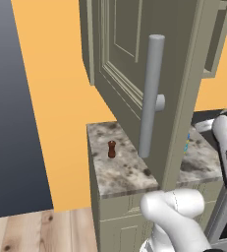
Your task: There are various items on the counter. Only move the condiments/shakers into the cabinet.
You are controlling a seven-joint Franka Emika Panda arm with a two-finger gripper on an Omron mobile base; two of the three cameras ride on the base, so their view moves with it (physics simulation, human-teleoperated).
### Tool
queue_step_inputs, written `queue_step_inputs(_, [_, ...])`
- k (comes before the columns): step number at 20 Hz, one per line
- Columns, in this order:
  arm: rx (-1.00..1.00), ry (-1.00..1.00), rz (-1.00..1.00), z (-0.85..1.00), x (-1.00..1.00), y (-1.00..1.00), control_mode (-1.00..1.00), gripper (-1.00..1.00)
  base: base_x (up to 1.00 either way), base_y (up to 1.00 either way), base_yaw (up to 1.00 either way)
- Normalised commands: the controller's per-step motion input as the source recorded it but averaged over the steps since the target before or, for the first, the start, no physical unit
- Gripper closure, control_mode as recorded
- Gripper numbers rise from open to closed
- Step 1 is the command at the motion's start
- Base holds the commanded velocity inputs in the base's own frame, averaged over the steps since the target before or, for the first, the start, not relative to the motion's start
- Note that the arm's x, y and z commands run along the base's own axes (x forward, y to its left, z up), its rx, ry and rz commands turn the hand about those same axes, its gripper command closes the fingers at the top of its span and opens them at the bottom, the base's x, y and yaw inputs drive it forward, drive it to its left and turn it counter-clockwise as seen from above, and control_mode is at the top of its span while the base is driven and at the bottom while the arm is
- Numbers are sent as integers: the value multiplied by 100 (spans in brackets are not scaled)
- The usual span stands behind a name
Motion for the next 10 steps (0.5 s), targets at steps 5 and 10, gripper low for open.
queue_step_inputs(5, [15,-1,30,-39,-7,-75,-100,-100,0,0,0])
queue_step_inputs(10, [7,-22,33,-39,0,-12,-100,-100,0,0,0])
